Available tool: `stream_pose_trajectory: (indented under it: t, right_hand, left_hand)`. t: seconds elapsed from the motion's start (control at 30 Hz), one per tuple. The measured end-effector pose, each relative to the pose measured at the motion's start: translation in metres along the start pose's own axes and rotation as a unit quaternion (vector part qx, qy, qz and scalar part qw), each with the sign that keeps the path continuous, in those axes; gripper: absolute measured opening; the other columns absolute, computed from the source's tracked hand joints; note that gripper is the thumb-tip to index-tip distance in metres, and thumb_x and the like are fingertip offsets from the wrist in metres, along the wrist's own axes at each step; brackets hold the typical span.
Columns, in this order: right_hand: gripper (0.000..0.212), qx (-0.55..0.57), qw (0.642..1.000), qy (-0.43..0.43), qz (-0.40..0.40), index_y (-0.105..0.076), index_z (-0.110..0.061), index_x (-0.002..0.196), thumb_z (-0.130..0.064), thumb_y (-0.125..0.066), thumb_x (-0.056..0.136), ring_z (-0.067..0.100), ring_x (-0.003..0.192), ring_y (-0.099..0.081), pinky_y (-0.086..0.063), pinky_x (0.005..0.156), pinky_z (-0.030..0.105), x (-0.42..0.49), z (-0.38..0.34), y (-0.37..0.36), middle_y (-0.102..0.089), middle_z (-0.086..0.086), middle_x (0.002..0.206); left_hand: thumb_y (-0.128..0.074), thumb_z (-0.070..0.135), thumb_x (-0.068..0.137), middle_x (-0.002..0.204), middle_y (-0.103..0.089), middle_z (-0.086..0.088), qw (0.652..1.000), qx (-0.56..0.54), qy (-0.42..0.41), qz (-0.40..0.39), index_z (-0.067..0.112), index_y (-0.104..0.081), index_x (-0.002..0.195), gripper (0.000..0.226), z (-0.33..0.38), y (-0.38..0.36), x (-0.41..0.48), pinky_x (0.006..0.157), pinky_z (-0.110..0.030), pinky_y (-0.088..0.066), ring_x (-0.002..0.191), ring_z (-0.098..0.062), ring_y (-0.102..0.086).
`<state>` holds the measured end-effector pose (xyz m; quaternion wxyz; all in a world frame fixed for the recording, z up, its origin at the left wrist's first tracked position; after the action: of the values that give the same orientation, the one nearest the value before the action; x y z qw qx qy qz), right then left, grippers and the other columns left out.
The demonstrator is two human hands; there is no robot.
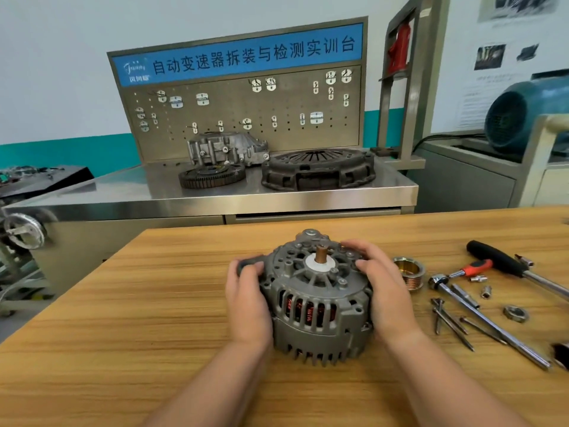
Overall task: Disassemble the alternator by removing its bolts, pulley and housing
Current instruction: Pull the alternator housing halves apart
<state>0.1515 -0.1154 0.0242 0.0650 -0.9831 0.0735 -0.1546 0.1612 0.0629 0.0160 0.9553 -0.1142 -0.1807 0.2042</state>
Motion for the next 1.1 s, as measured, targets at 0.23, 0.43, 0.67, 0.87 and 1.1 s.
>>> stream_pose_trajectory:
  t: [0.23, 0.43, 0.67, 0.87, 1.1]
  right_hand:
    - [0.028, 0.007, 0.995, -0.089, 0.043, -0.06, -0.035, 0.118, -0.022, -0.047, 0.098, 0.012, 0.102, -0.062, -0.052, 0.083, 0.033, 0.019, 0.016, 0.03, -0.063, -0.007, 0.113]
    - [0.016, -0.198, 0.977, -0.081, 0.011, -0.063, -0.038, 0.097, -0.044, -0.05, 0.093, -0.003, 0.095, -0.056, -0.04, 0.075, 0.026, 0.029, 0.007, 0.038, -0.061, -0.019, 0.105]
    - [0.016, -0.244, 0.961, -0.11, -0.068, -0.047, -0.043, 0.097, -0.057, -0.045, 0.09, -0.005, 0.086, -0.053, -0.039, 0.064, 0.024, 0.024, -0.005, 0.036, -0.056, -0.023, 0.099]
    - [0.114, -0.296, 0.937, -0.038, -0.183, -0.012, -0.055, 0.139, -0.082, -0.068, 0.044, 0.002, 0.122, -0.046, -0.042, 0.1, 0.028, 0.012, -0.011, 0.019, -0.042, -0.023, 0.136]
    - [0.114, -0.332, 0.924, 0.067, -0.178, -0.017, -0.069, 0.132, -0.07, -0.08, 0.037, -0.021, 0.116, -0.032, -0.036, 0.096, 0.023, 0.002, -0.014, 0.007, -0.028, -0.043, 0.128]
  left_hand:
    - [-0.055, 0.013, 0.083, 0.064, -0.06, 0.011, 0.993, 0.05, -0.012, -0.102, 0.015, -0.058, 0.073, 0.01, 0.001, -0.039, 0.021, 0.056, -0.018, -0.044, 0.06, -0.002, -0.054]
    - [-0.057, 0.023, 0.082, 0.052, -0.051, 0.007, 0.954, 0.254, 0.008, -0.158, 0.016, -0.057, 0.065, 0.018, 0.014, -0.033, 0.052, 0.054, -0.031, -0.033, 0.057, -0.019, -0.044]
    - [-0.051, 0.011, 0.087, 0.04, -0.04, 0.011, 0.953, 0.247, 0.048, -0.167, 0.011, -0.042, 0.069, 0.02, 0.014, -0.028, 0.049, 0.034, -0.019, -0.023, 0.039, -0.01, -0.034]
    - [-0.053, 0.016, 0.091, 0.043, -0.041, 0.003, 0.96, 0.23, 0.102, -0.122, 0.012, -0.048, 0.068, 0.024, 0.006, -0.003, 0.05, 0.033, -0.015, -0.019, 0.032, -0.009, -0.031]
    - [-0.048, 0.008, 0.093, 0.048, -0.048, 0.005, 0.977, 0.153, 0.125, -0.078, 0.015, -0.053, 0.068, 0.027, -0.003, 0.007, 0.045, 0.036, -0.015, -0.022, 0.037, -0.009, -0.036]
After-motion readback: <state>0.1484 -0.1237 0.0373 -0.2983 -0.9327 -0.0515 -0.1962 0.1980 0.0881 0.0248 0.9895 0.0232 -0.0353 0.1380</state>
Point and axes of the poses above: each hand's wrist, its own x-axis towards the middle knuckle, its own y-axis out of the back of the hand, z = x × y, the point moved 3 cm from there along x, towards the middle knuckle
